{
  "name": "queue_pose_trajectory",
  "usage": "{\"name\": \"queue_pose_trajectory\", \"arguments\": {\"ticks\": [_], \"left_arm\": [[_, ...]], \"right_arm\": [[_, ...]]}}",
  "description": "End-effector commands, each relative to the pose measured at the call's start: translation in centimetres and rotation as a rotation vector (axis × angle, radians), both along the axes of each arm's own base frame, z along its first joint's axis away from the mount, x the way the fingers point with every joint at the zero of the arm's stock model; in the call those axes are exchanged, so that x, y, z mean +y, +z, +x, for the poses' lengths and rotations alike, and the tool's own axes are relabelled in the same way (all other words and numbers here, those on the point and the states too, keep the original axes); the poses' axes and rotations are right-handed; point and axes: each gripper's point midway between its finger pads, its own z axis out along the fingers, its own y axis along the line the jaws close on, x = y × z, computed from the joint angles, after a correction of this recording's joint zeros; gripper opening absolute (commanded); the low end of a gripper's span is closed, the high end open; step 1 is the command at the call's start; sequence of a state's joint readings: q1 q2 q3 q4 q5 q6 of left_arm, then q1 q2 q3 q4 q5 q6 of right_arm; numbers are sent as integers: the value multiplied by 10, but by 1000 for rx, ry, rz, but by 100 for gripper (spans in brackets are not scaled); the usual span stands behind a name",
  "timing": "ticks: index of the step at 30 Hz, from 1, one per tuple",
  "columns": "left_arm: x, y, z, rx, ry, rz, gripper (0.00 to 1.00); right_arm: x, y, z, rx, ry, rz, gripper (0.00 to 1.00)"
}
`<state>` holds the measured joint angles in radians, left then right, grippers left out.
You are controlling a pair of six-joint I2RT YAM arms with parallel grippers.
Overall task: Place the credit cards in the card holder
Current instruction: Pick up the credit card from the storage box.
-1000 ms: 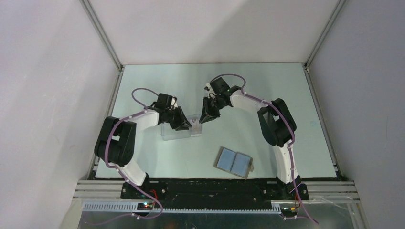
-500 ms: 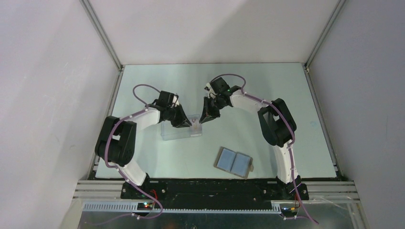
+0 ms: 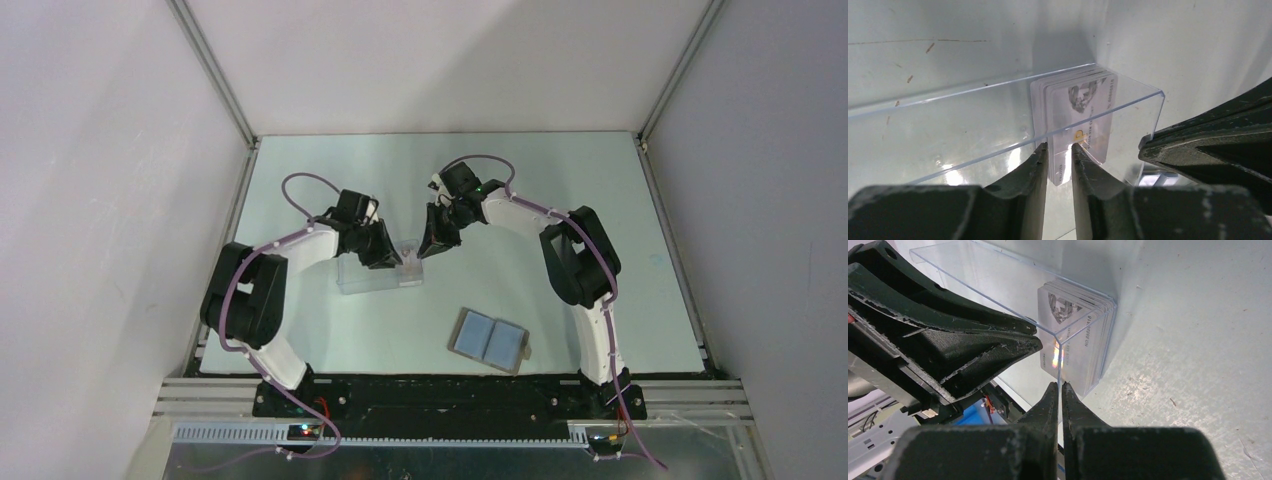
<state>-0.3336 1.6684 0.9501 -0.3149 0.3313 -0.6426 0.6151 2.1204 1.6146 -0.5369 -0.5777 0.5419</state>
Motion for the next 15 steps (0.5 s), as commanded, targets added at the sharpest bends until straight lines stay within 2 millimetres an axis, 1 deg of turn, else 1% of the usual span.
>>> {"name": "queue_pose_trajectory", "arguments": {"ticks": [1,5,8,12,15], "left_arm": [[0,4,7,-33,-26,38,25],[-4,0,6,-22,-40,41,17],[-6,-1,6,-21,-47,40,13],[-10,2,7,-28,-56,37,2],[-13,6,7,-40,-61,33,0]], "right_arm": [[6,8,0,-13,24,18,2],[6,7,0,-10,24,17,2],[6,6,-2,-6,26,17,2],[5,5,-2,-4,25,16,2],[6,6,-2,-4,26,18,2]]}}
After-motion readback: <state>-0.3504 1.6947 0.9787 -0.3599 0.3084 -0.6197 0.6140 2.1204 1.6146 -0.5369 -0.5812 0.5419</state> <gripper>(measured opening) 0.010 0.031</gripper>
